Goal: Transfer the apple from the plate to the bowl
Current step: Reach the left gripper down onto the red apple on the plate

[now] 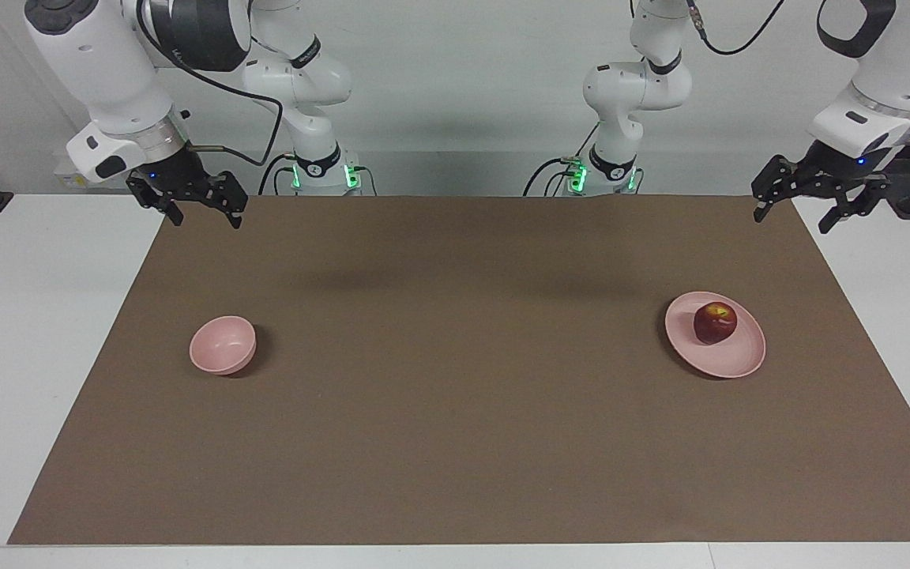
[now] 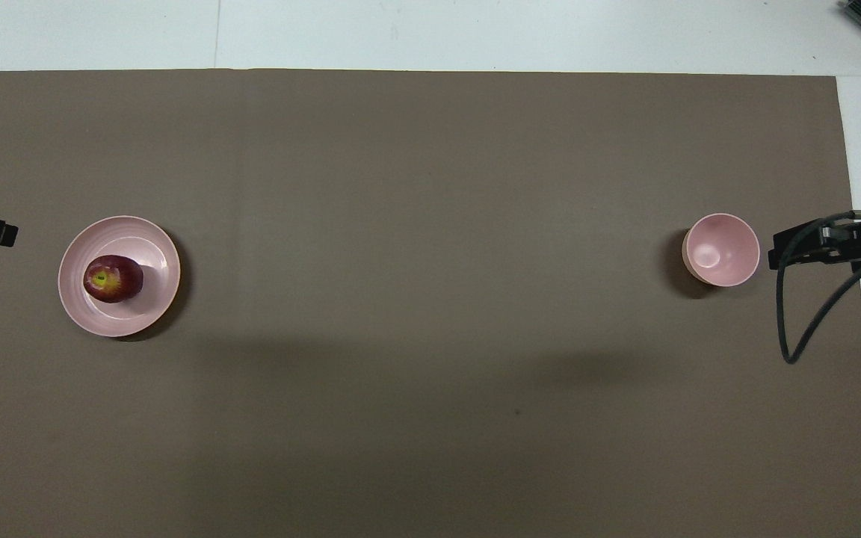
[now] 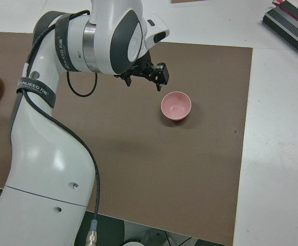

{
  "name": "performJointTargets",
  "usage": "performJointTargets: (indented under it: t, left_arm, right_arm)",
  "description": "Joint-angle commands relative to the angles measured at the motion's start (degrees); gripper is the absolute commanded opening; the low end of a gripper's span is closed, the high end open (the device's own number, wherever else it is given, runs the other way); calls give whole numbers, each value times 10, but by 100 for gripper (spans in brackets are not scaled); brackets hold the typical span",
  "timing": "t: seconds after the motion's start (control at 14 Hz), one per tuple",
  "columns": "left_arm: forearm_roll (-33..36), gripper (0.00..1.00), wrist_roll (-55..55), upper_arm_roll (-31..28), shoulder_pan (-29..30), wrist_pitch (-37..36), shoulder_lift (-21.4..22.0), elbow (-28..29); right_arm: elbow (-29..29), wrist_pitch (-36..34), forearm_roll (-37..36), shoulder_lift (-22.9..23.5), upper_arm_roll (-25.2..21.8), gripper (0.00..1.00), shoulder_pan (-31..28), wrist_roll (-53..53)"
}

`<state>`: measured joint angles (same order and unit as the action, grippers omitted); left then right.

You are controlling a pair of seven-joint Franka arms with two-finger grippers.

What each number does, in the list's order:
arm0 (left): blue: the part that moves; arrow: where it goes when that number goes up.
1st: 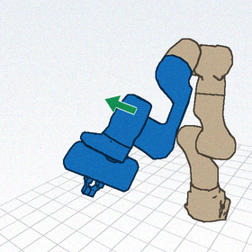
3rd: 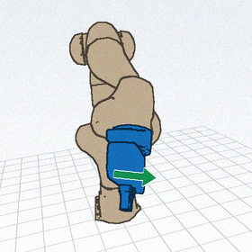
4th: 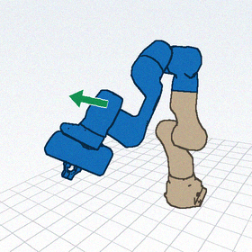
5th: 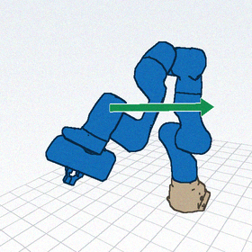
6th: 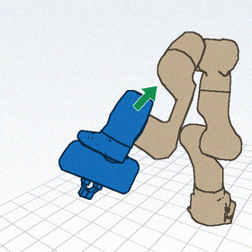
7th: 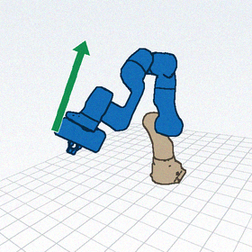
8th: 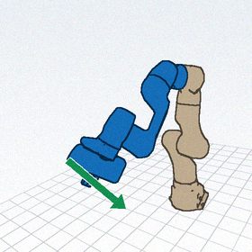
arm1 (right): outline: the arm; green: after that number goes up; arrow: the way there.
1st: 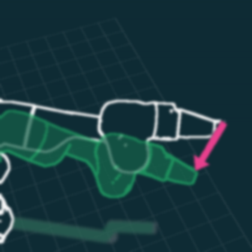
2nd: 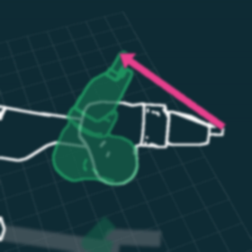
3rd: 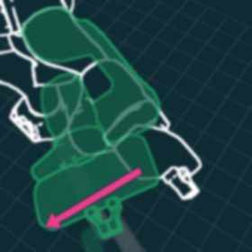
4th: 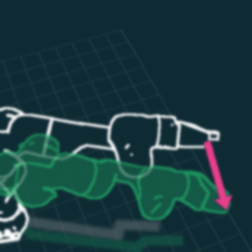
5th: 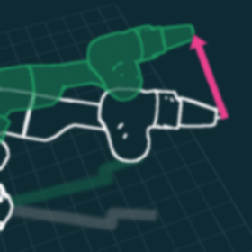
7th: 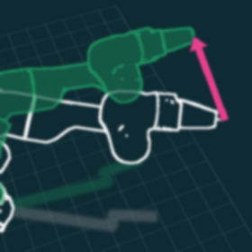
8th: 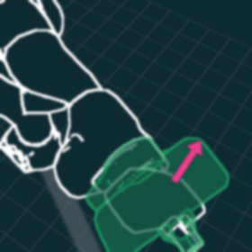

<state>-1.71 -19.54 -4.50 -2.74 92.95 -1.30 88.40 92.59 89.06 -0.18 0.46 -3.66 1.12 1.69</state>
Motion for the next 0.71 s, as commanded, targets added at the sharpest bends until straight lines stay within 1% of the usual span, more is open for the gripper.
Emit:
performJointTargets:
  t: [0.0,0.36,0.5,0.64]
  left_arm:
    - [-24,100,-4,-4,0,64,18,70]
    - [-30,100,-44,-6,5,159,17,170]
    - [-30,100,-58,-6,18,219,15,217]
    - [-30,100,-59,-5,29,273,4,251]
  right_arm:
    - [6,10,8,-4,-1,100,-5,-10]
    - [6,8,16,-4,0,100,1,-13]
    - [6,9,16,-4,0,100,2,-13]
    - [6,9,16,-4,0,100,1,-13]
